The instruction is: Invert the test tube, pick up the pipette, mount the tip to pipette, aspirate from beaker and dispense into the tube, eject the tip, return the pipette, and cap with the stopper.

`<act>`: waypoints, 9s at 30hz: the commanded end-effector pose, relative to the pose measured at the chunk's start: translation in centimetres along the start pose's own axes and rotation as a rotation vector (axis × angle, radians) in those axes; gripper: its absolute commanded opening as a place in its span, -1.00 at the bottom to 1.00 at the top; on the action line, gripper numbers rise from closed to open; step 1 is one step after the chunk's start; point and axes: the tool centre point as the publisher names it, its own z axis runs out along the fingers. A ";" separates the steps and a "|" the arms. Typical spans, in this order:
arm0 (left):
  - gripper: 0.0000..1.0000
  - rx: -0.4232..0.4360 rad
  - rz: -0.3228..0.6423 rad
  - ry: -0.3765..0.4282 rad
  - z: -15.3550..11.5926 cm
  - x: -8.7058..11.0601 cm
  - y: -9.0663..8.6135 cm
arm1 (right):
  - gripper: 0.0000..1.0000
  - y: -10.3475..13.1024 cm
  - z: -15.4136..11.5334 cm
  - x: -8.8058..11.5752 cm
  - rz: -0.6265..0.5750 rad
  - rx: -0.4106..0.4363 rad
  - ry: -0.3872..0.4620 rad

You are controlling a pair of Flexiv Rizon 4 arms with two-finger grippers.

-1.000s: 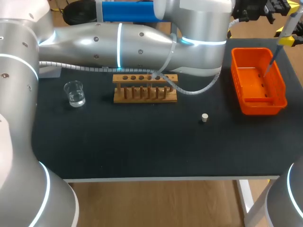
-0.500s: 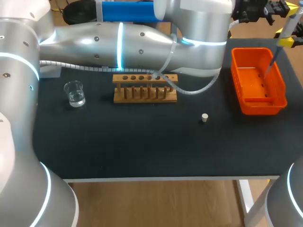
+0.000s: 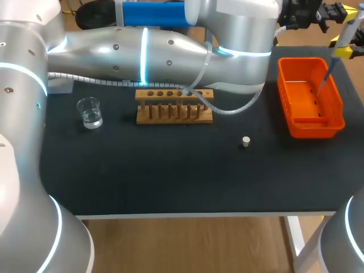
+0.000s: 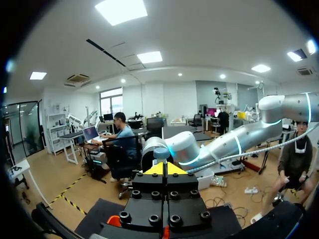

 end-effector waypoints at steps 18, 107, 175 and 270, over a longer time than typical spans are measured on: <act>-1.00 0.073 -0.011 -0.009 0.3 -0.3 2.8 | -1.00 0.9 -0.1 -0.3 -0.001 0.001 0.007; -1.00 -0.019 -0.060 0.010 1.3 1.2 8.9 | -1.00 0.9 -0.1 -0.3 -0.001 0.001 0.007; 1.00 0.043 0.013 0.172 -14.4 0.7 -0.9 | -1.00 0.9 -0.1 -0.3 -0.001 0.001 0.007; 1.00 0.098 -0.038 -0.037 -31.2 4.6 11.3 | -1.00 0.5 3.2 1.2 0.013 0.000 0.003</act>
